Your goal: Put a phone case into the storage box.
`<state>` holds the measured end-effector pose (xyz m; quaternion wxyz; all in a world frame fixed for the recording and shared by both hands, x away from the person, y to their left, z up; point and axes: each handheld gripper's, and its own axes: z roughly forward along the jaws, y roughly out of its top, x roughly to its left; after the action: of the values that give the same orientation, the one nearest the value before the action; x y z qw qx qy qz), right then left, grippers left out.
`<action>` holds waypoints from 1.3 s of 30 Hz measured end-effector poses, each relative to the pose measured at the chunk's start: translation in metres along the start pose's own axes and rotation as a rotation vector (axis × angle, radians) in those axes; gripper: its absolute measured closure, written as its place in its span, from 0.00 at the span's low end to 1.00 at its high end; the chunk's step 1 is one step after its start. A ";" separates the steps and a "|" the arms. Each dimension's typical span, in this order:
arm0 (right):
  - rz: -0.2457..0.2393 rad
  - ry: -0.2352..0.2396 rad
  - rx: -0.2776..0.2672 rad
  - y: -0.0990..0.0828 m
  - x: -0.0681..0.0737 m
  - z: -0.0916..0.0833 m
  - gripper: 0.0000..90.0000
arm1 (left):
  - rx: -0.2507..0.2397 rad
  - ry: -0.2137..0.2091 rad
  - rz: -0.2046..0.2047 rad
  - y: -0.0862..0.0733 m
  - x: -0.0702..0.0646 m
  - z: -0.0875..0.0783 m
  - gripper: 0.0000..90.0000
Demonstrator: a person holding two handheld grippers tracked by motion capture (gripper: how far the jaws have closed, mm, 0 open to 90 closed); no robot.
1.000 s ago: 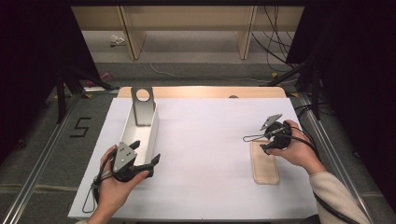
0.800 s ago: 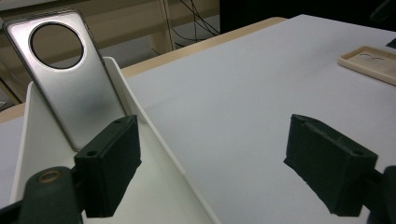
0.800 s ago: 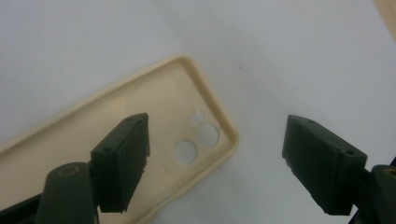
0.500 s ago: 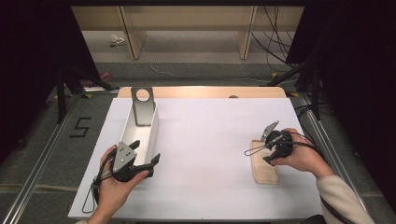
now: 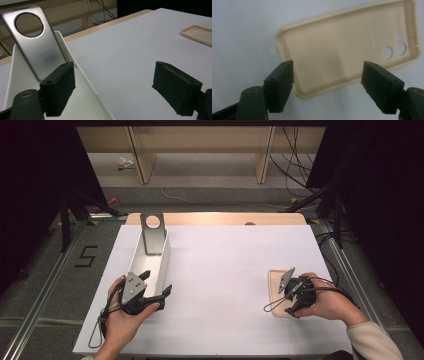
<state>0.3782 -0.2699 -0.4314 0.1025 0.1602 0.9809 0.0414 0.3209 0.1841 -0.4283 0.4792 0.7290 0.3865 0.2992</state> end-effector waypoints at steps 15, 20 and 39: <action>-0.066 0.010 0.035 0.003 0.017 0.006 0.29 | 0.002 0.000 0.000 0.000 0.000 0.000 0.19; -0.071 0.011 0.037 0.004 0.018 0.008 0.29 | 0.000 0.002 -0.002 -0.001 0.001 0.001 0.19; -0.113 0.003 0.083 0.010 0.018 0.015 0.38 | 0.001 -0.003 0.001 -0.001 0.000 0.001 0.19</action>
<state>0.3673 -0.2541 -0.4483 0.0964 0.1087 0.9894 -0.0049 0.3219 0.1838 -0.4295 0.4791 0.7300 0.3855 0.2982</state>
